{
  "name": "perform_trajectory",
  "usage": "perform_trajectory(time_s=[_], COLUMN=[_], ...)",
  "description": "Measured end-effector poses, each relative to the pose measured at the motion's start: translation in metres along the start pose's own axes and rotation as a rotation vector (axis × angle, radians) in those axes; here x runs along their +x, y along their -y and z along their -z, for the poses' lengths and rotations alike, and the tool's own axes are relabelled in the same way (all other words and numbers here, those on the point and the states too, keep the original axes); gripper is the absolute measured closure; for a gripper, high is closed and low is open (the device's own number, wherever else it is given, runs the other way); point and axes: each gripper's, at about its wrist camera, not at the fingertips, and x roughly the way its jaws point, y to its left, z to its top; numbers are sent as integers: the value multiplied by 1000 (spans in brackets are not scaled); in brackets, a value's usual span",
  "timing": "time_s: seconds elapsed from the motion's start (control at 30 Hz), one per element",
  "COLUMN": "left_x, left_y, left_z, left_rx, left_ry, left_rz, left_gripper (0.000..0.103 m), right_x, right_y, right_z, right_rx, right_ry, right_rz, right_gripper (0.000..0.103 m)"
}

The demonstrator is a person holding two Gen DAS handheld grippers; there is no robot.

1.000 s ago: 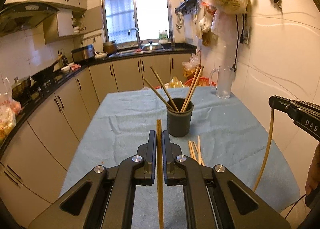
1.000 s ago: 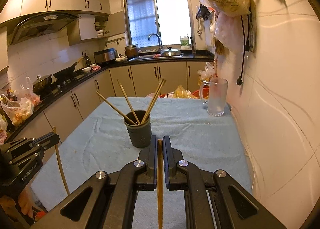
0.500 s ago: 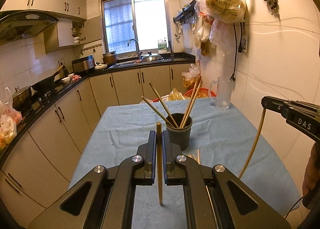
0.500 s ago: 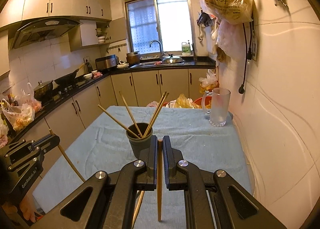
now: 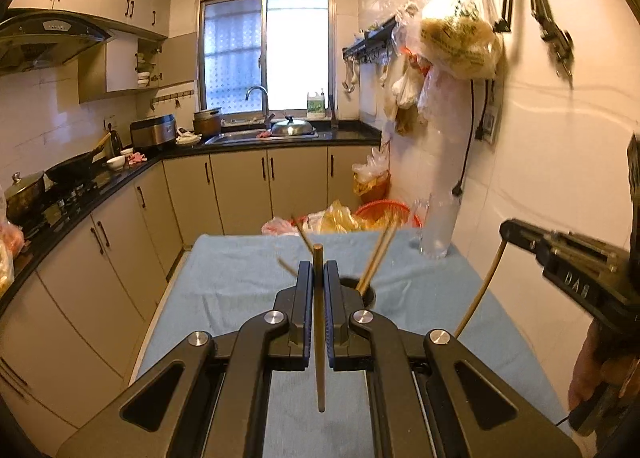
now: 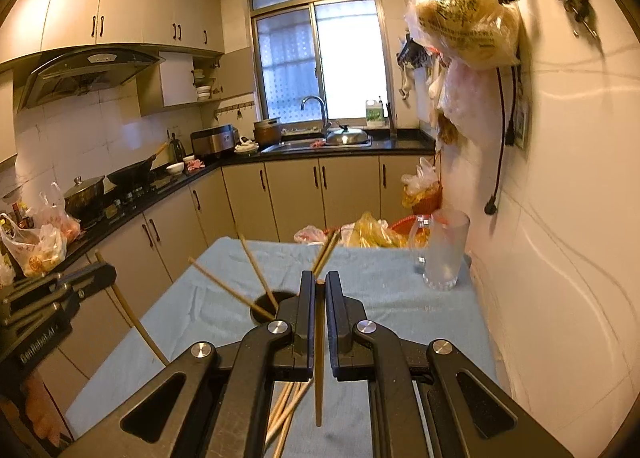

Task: Organize utensils
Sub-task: 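Lower the chopsticks into the cup and open both tools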

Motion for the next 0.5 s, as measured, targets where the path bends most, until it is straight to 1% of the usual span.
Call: perform_trajectory(time_s=[0.13, 0.3, 0.5], left_x=[12, 25, 47], left_y=[-10, -21, -22], left_z=[-28, -64, -94], left_rx=[-37, -94, -128], left_ry=[18, 57, 79], left_rz=[12, 29, 62], left_gripper=[98, 98, 98], right_x=[10, 18, 36], right_y=[-2, -4, -4], right_z=[-22, -58, -89], right_rx=[-2, 26, 78], right_ry=[18, 53, 97], right_rz=[-10, -52, -86], right_gripper=[97, 97, 97])
